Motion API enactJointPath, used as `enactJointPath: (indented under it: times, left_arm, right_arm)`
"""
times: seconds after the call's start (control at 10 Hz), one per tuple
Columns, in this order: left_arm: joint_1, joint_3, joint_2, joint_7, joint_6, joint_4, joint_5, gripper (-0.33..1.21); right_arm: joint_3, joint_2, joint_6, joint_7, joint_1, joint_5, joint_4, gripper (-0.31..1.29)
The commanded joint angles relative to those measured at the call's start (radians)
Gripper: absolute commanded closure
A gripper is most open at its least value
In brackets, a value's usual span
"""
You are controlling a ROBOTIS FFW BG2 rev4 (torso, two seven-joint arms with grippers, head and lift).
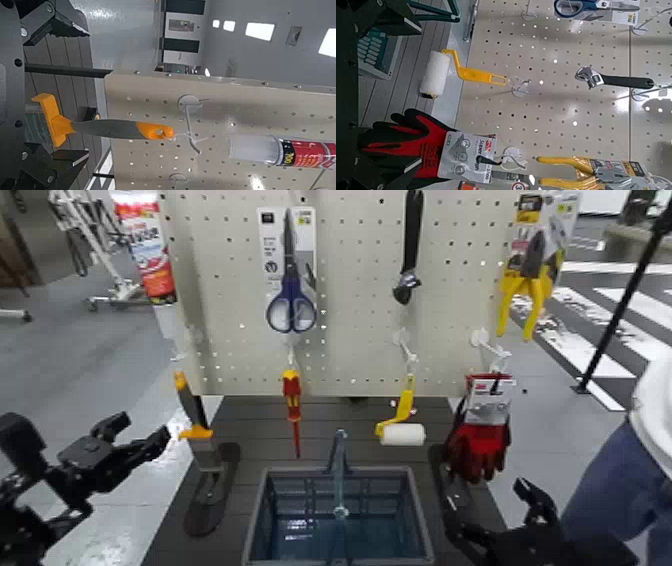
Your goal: Put the yellow paint brush into the crate.
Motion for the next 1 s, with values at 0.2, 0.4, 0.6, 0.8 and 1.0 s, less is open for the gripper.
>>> enactJointPath:
  times: [0.2,0.4,0.6,0.8,1.0]
  left_arm:
    - [-0.101,-0.078,0.030,-0.038,-0.027,0.117,0.010,0.22]
    - [-0.156,-0.124,0.041,-0.061,-0.041,0.191,0.011,0.23]
    - [-0.198,-0.163,0.051,-0.085,-0.044,0.237,0.011,0.24]
    - [-0.222,-0.183,0.054,-0.092,-0.048,0.258,0.005,0.24]
    - [-0.222,-0.184,0.054,-0.092,-0.045,0.257,0.004,0.26]
  right_arm:
    - [0.005,0.000,0.000,0.008,-0.010,-0.010,0.009,0.16]
    - [0.008,0.000,0.000,0.014,-0.013,-0.016,0.014,0.16]
    - [0.011,0.000,0.001,0.019,-0.019,-0.021,0.018,0.16]
    - [0.012,0.000,0.000,0.023,-0.022,-0.027,0.023,0.16]
    - [0.012,0.002,0.001,0.023,-0.022,-0.027,0.021,0.16]
